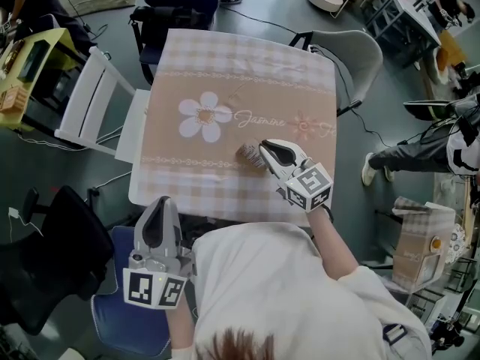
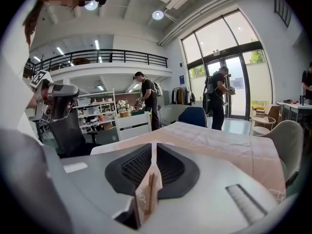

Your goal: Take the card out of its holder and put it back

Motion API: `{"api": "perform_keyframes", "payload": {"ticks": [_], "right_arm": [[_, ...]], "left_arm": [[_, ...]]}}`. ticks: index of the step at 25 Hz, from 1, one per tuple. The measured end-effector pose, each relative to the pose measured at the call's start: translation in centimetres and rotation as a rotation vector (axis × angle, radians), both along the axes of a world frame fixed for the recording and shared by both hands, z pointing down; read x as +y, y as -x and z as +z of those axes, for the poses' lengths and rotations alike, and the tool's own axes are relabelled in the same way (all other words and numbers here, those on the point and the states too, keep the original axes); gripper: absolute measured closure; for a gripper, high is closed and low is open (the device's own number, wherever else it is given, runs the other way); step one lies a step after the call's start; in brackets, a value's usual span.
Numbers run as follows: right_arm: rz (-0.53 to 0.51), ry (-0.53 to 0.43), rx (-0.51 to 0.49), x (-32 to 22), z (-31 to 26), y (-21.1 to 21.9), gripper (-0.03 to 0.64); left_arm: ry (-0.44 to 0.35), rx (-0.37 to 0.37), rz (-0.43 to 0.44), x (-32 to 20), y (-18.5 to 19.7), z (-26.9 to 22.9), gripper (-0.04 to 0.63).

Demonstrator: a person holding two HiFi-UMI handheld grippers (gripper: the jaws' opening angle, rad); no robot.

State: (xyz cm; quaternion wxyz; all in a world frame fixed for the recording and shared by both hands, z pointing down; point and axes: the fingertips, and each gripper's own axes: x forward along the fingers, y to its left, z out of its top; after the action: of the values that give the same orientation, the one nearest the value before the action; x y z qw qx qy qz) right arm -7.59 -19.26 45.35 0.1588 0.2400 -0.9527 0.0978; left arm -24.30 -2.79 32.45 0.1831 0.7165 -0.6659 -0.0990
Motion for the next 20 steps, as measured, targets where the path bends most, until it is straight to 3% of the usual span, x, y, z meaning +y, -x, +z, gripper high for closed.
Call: {"api": "perform_keyframes", "payload": {"ticks": [10, 20], "right_arm": [[0.052, -0.139, -0.162, 0.0, -9.5, -1.5, 0.613], [0.136, -0.274, -0.294, 3.8, -18.6, -6.3, 0.614]], "left_arm": [[-0.007, -0.011, 0.015, 0.4, -0.5, -0.4, 0.592], [-0.008, -0.022, 0.021, 1.6, -1.7, -0.7, 0.592]]}}
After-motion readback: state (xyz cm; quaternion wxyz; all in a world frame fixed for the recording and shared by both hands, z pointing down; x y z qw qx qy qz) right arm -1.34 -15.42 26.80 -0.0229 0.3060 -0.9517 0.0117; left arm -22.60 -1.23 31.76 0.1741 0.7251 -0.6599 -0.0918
